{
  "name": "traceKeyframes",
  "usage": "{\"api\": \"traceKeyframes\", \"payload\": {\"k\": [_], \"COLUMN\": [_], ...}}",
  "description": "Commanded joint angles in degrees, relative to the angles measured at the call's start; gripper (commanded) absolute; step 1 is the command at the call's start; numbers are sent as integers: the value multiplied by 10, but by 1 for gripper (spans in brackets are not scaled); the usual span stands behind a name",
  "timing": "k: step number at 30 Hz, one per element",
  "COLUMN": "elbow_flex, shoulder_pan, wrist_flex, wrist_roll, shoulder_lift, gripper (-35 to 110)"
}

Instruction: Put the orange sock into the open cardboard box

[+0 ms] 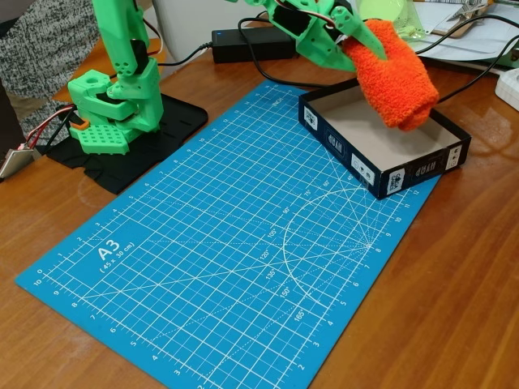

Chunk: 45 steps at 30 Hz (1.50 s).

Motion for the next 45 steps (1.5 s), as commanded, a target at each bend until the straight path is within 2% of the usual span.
{"api": "traceKeyframes", "payload": {"k": [1,3,7,11,16,22,24,27,31,36,38,40,42,45], "elbow_flex": [18,42,64,70,73,80,86,91,143,301,330,358,410,485], "shoulder_pan": [19,34,47,51,36,55,120,254,371,378,396,402,385,376], "wrist_flex": [-8,-18,-11,-4,-4,17,28,99,247,484,561,592,588,551], "wrist_roll": [-14,-15,-33,-23,-47,-72,9,108,98,25,20,-6,-19,4], "shoulder_lift": [7,17,38,76,103,158,241,398,612,914,954,958,958,958], "gripper": [11,15,14,54,60,54,53,51,46,48,47,41,28,20]}}
